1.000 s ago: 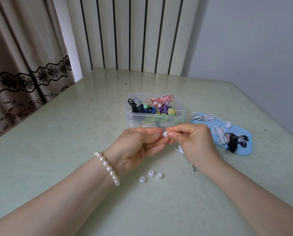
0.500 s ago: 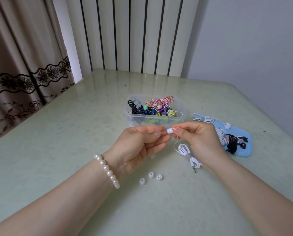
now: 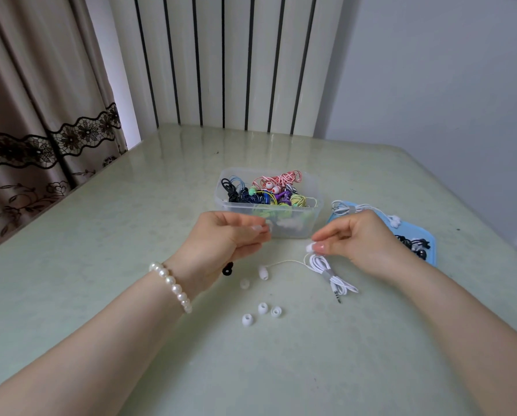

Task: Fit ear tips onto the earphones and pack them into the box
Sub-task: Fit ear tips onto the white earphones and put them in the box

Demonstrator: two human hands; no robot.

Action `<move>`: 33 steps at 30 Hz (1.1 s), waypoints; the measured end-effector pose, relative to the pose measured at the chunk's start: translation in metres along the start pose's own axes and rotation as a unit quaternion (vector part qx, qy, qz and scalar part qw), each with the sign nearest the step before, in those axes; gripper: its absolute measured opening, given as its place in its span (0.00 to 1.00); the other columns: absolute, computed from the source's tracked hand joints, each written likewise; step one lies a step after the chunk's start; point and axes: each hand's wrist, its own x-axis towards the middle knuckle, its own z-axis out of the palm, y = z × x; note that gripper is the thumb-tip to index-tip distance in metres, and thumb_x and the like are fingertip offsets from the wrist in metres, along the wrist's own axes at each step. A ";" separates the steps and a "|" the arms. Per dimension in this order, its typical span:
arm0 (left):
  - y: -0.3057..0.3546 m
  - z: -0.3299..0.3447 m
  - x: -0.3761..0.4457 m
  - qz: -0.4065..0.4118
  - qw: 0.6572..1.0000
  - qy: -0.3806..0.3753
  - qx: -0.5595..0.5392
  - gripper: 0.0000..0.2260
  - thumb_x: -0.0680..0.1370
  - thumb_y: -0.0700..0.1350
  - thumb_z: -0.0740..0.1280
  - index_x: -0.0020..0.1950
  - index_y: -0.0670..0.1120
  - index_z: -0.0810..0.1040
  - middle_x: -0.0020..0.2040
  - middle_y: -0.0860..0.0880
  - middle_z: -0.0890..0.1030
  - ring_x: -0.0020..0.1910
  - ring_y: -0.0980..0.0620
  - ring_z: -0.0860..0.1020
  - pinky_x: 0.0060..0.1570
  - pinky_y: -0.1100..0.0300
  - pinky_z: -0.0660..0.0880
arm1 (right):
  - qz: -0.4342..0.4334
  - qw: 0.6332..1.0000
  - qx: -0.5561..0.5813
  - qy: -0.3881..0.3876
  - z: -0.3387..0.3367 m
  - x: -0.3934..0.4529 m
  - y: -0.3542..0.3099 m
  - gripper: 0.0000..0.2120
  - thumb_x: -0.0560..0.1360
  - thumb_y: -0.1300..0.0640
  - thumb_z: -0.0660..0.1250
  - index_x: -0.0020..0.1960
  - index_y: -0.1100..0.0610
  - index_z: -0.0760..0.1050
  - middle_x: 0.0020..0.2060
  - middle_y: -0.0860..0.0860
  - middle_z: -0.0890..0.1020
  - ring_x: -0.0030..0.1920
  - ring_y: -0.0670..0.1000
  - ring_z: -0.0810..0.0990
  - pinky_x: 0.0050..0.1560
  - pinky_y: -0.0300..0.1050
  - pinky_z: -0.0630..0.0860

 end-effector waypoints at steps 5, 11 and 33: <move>0.001 -0.005 0.003 0.033 0.995 0.016 0.089 0.06 0.73 0.31 0.66 0.40 0.40 0.80 0.37 0.48 0.84 0.40 0.51 0.82 0.45 0.61 0.78 | 0.015 0.990 -0.142 -0.017 -0.004 -0.003 -0.004 0.14 0.63 0.56 0.78 0.47 0.51 0.82 0.36 0.46 0.77 0.39 0.47 0.76 0.36 0.28 0.67; -0.003 -0.006 0.005 0.043 0.991 0.015 0.126 0.04 0.73 0.32 0.67 0.40 0.39 0.80 0.37 0.46 0.82 0.39 0.51 0.82 0.43 0.62 0.78 | 0.050 0.961 -0.252 -0.105 0.000 -0.008 -0.004 0.27 0.61 0.52 0.78 0.58 0.48 0.75 0.49 0.47 0.77 0.38 0.43 0.73 0.39 0.36 0.69; -0.006 -0.008 0.011 0.077 0.989 0.012 0.127 0.08 0.73 0.33 0.68 0.38 0.44 0.81 0.38 0.42 0.82 0.42 0.46 0.78 0.46 0.58 0.75 | -0.073 0.957 0.235 0.154 -0.052 0.048 -0.075 0.15 0.66 0.74 0.69 0.50 0.60 0.78 0.33 0.50 0.82 0.29 0.45 0.80 0.31 0.37 0.76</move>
